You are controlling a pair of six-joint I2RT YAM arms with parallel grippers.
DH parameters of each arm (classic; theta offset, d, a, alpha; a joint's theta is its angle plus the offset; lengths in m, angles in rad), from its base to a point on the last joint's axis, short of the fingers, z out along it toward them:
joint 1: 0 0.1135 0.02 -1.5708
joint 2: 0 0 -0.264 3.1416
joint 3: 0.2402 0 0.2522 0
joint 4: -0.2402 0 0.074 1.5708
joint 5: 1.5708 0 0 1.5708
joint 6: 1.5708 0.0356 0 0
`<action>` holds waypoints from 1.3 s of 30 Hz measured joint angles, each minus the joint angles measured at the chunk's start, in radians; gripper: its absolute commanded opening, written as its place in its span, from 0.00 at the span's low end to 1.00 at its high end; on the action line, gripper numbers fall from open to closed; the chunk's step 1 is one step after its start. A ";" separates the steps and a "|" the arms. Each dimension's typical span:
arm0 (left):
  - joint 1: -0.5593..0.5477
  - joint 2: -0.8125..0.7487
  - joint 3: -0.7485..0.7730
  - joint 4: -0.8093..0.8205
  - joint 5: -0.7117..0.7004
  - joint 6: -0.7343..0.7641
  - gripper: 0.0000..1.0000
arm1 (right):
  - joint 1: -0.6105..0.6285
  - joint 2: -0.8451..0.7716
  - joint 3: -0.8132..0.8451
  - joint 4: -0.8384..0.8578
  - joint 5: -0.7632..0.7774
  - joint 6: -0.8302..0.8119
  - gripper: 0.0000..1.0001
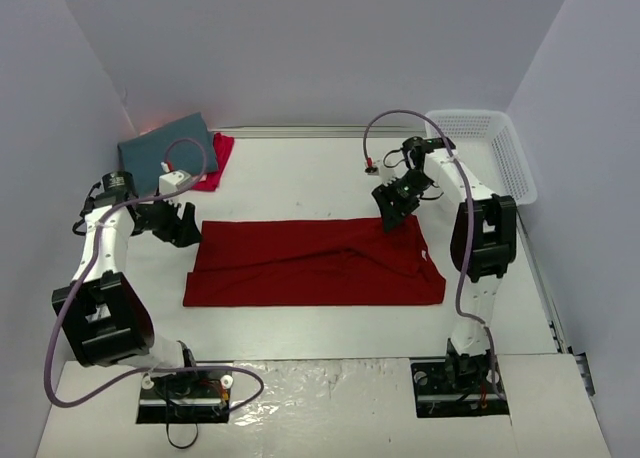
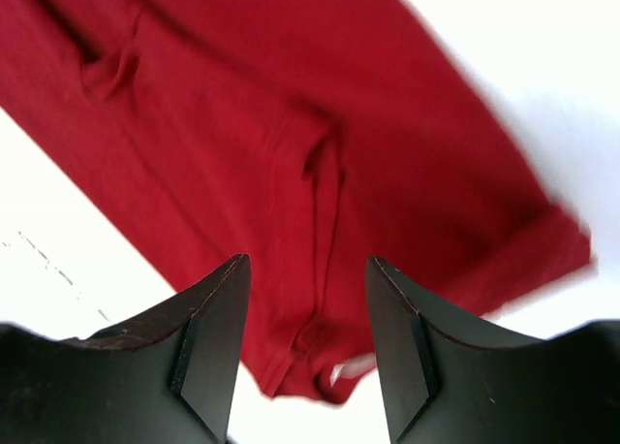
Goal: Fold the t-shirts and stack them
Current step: Fold the other side of the tshirt into a rectangle
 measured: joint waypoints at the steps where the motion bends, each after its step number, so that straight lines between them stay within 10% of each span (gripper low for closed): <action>1: 0.000 -0.017 -0.012 0.010 0.000 -0.018 0.64 | 0.000 0.033 0.021 -0.002 -0.012 -0.006 0.46; 18: 0.007 -0.109 -0.077 0.036 -0.015 -0.104 0.65 | 0.031 0.259 0.153 -0.073 -0.166 -0.120 0.43; 25: 0.007 -0.104 -0.113 0.040 -0.014 -0.104 0.65 | 0.048 0.259 0.153 -0.077 -0.183 -0.133 0.07; 39: 0.007 -0.104 -0.113 0.034 0.007 -0.103 0.66 | 0.052 0.230 0.132 -0.082 -0.184 -0.122 0.00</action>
